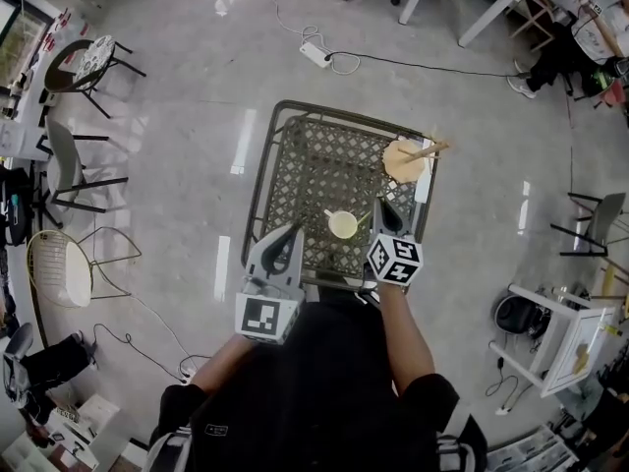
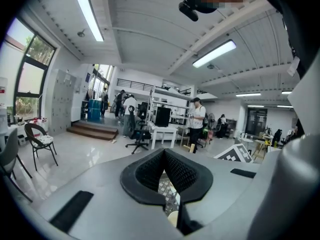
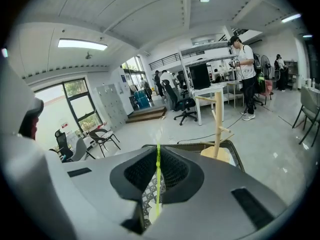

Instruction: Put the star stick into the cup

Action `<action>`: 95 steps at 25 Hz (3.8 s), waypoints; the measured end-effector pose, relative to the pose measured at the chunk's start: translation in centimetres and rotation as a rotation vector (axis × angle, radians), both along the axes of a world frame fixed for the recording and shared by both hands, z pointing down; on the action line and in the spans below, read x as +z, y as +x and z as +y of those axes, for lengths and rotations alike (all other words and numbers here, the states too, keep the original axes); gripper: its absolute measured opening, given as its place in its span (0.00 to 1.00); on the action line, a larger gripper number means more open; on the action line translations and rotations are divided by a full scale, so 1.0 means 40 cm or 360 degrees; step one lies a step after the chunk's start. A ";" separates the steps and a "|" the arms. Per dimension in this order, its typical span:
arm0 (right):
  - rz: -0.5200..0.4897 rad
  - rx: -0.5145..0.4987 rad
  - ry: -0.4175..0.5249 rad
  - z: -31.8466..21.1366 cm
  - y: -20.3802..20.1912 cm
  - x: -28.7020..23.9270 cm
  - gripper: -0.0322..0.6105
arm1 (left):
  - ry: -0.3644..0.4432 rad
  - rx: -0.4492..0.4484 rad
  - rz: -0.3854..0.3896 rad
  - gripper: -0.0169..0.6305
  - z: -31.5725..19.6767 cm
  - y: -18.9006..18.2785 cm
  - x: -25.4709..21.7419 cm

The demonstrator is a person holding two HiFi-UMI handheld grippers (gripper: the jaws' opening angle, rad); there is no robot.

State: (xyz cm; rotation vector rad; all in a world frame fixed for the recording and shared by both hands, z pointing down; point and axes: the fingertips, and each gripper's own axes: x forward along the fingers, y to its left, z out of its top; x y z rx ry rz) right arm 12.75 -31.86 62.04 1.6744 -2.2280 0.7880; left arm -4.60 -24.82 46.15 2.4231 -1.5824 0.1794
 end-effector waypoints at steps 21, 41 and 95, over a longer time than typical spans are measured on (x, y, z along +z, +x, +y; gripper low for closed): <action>0.0028 -0.0088 -0.0358 -0.084 -0.030 0.265 0.08 | -0.0045 -0.0035 -0.0003 0.05 -0.050 0.020 0.023; 0.0053 -0.0184 -0.0477 -0.104 -0.040 0.354 0.09 | -0.0058 -0.0098 -0.0016 0.05 -0.040 0.021 0.027; -0.0055 0.0170 0.0229 0.527 -0.083 -0.223 0.08 | 0.0163 0.0151 0.0125 0.05 0.428 -0.098 -0.099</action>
